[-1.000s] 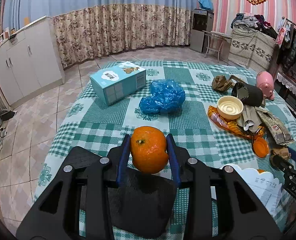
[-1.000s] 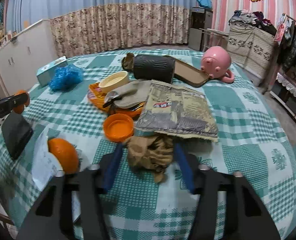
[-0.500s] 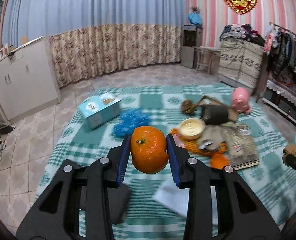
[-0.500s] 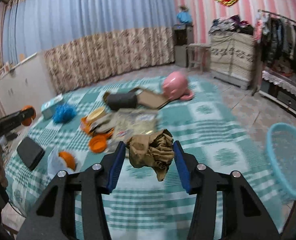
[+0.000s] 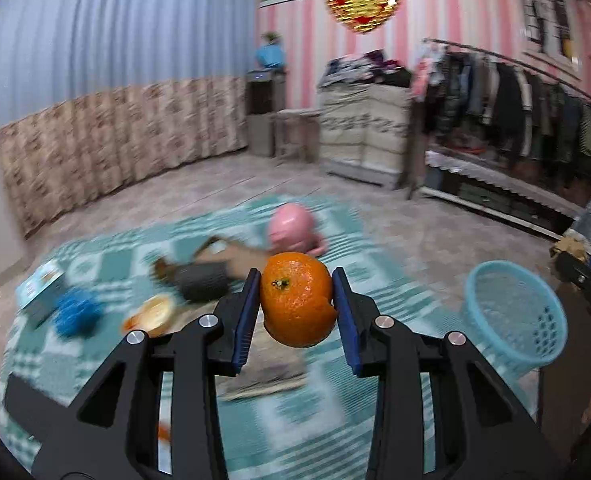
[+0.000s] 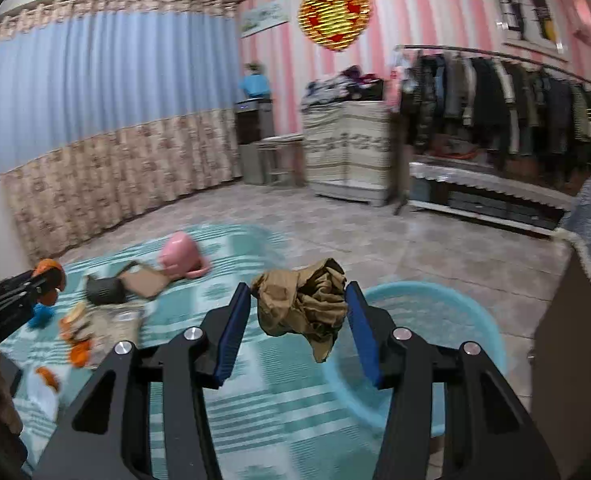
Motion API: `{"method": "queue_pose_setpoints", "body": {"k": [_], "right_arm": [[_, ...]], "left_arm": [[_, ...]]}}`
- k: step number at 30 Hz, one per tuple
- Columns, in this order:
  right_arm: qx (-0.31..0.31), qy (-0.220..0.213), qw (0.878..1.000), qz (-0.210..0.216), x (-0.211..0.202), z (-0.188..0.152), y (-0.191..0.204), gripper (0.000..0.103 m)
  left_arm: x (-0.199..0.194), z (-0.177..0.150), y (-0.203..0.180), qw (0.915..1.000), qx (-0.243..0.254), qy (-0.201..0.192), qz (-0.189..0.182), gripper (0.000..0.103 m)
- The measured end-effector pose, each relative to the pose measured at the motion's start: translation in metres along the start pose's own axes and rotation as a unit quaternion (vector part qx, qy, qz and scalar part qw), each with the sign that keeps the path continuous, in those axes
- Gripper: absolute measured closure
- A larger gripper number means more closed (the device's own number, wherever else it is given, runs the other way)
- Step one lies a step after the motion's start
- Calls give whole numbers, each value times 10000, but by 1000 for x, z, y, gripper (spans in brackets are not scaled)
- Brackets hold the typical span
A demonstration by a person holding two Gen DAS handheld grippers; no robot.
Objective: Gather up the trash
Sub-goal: 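Drop the orange into the blue basket with the left gripper while the right carries the brown cloth there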
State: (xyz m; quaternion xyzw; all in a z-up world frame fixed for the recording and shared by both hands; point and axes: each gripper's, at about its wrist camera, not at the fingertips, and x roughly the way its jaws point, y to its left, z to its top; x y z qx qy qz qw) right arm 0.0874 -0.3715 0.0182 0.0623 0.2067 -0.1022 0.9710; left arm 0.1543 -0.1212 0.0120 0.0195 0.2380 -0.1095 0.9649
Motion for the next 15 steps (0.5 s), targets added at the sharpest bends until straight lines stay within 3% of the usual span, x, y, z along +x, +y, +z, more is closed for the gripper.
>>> {"method": "queue_pose_setpoints", "body": {"k": [3, 7, 10, 15], "right_arm": [[206, 57, 9995, -247, 11, 12, -32, 54], [494, 80, 9967, -631, 23, 19, -80, 54], [788, 124, 9922, -956, 34, 8, -110, 54], [969, 153, 9865, -1311, 53, -5, -137, 54]], "left_arm": [[14, 11, -36, 9992, 68, 36, -394, 68], [30, 23, -77, 9975, 262, -27, -649, 68], [47, 27, -109, 9937, 367, 109, -1053, 68], [81, 20, -163, 9881, 764, 296, -1298, 68]]}}
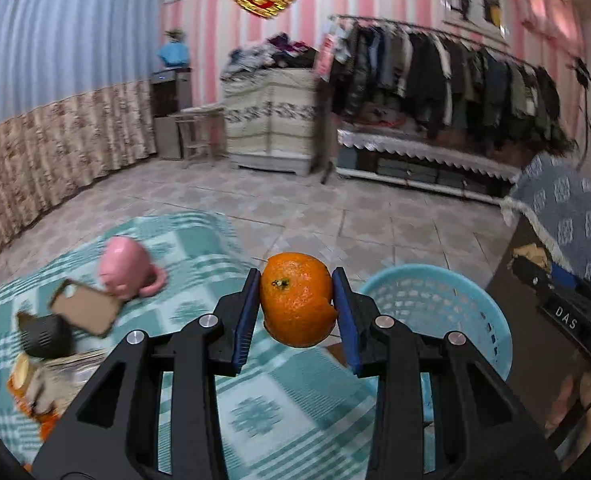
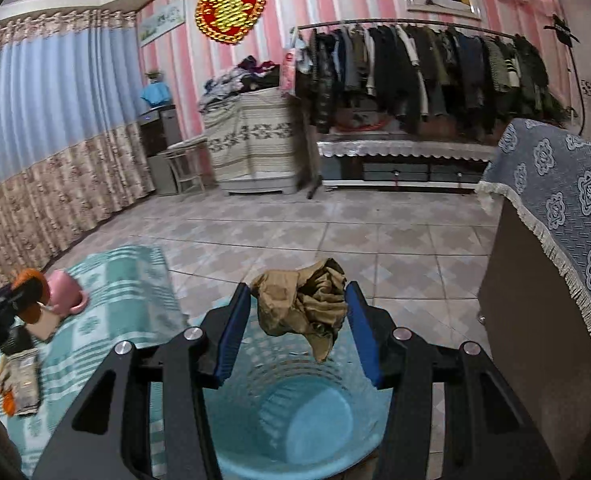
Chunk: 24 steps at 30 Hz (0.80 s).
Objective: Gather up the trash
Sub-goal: 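Drop the orange into the blue basket with the left gripper while the right carries the brown cloth there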
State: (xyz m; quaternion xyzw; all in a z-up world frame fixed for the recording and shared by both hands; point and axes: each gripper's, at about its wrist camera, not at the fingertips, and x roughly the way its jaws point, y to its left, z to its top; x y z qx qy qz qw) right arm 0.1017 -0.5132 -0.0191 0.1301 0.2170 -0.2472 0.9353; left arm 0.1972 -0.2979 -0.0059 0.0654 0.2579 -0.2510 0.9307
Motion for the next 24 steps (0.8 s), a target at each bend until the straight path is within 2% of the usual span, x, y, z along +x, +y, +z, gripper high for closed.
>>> {"method": "queue_pose_setpoints", "body": {"k": [8, 13, 15, 17, 19, 24], "right_arm": [[171, 223, 9991, -306, 28, -10, -31, 54], [181, 459, 9982, -353, 41, -19, -35, 54], [258, 488, 9978, -360, 41, -20, -39, 54], [337, 494, 9976, -344, 41, -20, -42, 54], [278, 498, 9977, -367, 40, -20, -40, 54], [153, 499, 9982, -307, 41, -19, -27, 54]], "left_arm": [[66, -12, -57, 9974, 317, 357, -546, 68], [93, -20, -81, 9953, 500, 499, -660, 63], [98, -20, -83, 9940, 542, 582, -746, 57], [95, -19, -80, 9948, 574, 511, -664, 36], [88, -15, -73, 9966, 492, 340, -559, 27], [68, -7, -46, 9993, 368, 83, -50, 16]]}}
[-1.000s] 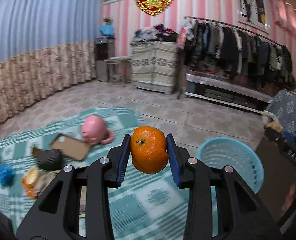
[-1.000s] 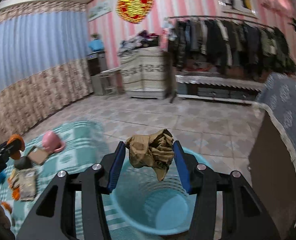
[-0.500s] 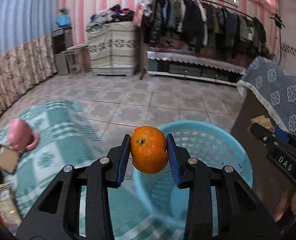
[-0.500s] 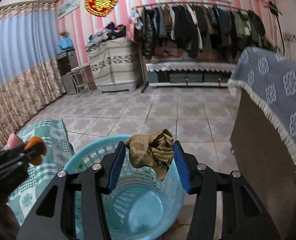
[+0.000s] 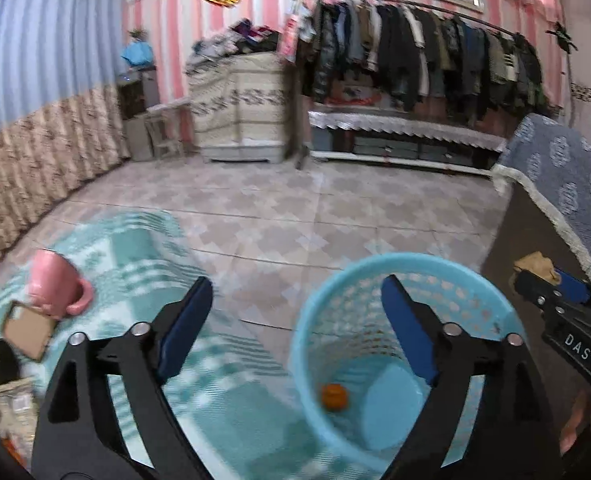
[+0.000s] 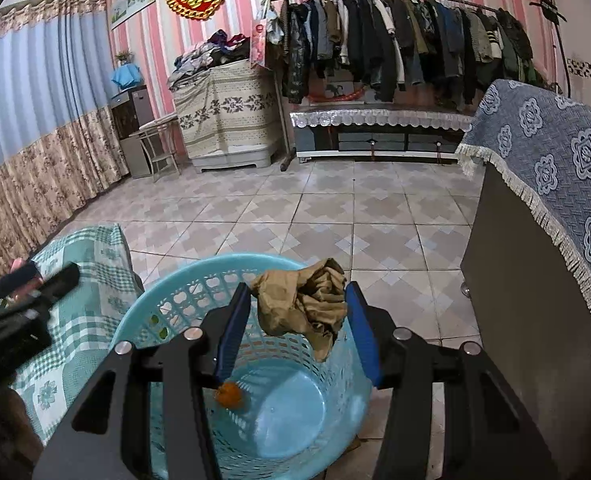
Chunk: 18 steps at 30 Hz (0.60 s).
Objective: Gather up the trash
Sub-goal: 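Open the right gripper to drop the brown cloth into the blue basket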
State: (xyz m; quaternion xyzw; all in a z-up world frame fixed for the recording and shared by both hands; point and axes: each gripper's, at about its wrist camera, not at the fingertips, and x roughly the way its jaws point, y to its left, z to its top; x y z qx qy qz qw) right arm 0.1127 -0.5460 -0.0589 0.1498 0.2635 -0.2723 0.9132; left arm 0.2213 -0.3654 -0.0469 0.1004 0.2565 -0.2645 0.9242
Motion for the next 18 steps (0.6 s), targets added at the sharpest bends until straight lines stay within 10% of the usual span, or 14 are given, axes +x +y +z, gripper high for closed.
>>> {"method": "queue_pose_setpoints", "body": {"k": [10, 18], "right_arm": [[-134, 107, 9998, 82, 12, -8, 24, 52], [-9, 9, 10000, 49, 8, -7, 23, 19]], "left_arm": [[-28, -5, 50, 9970, -452, -123, 612, 6], [-44, -17, 61, 9960, -562, -99, 684, 6]]}}
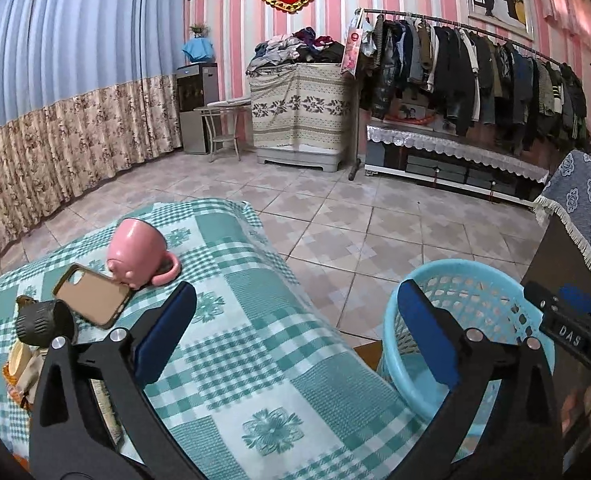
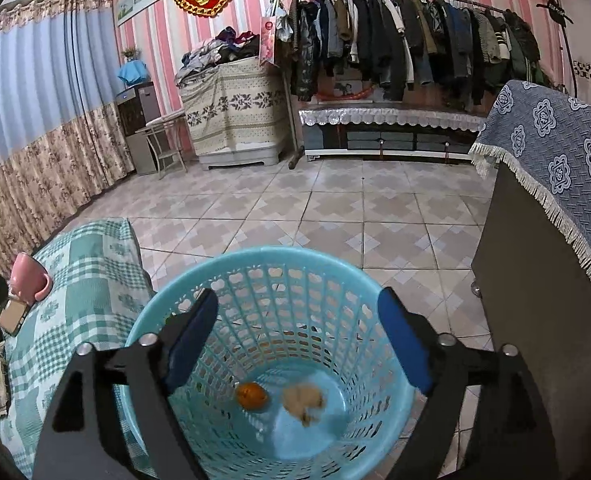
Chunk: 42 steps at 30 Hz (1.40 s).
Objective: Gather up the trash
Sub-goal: 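Open the right gripper to drop the brown cloth into the blue basket, then move both grippers back over the bedspread clutter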
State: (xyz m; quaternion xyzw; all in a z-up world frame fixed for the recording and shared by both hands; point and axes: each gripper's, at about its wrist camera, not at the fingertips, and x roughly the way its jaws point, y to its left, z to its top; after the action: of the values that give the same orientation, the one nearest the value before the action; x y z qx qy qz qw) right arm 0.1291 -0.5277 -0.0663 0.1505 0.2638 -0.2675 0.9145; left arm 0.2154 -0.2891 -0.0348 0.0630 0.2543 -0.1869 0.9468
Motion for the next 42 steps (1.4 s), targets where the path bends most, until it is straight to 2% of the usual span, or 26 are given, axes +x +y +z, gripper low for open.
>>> {"method": "queue_pose_setpoints", "body": {"k": [5, 9, 15, 22, 26, 31, 35, 42], "right_arm": [[-168, -49, 9998, 43, -6, 2, 9, 12], [-299, -219, 9990, 250, -21, 7, 20, 10], [-682, -477, 9900, 1136, -53, 6, 62, 8], [-1044, -387, 9803, 1630, -73, -12, 111, 8], [-1242, -294, 9747, 1834, -82, -31, 134, 8], [-1458, -227, 9699, 1937, -89, -49, 154, 8], [-1581, -158, 9682, 1932, -87, -58, 166, 8], [-1823, -27, 9612, 2069, -90, -74, 197, 8]], "left_arm": [[-12, -4, 12, 9999, -20, -19, 143, 6], [-32, -6, 37, 9992, -196, -96, 322, 6], [-76, -9, 85, 9961, -464, -261, 701, 6], [-130, -25, 143, 9898, -714, -328, 1187, 5], [-151, -45, 175, 9858, -768, -264, 1469, 5], [-168, -86, 222, 9796, -1086, 51, 1691, 5], [-175, -118, 247, 9739, -1120, 327, 1947, 5], [-178, -160, 269, 9706, -1385, 659, 1857, 5]]}}
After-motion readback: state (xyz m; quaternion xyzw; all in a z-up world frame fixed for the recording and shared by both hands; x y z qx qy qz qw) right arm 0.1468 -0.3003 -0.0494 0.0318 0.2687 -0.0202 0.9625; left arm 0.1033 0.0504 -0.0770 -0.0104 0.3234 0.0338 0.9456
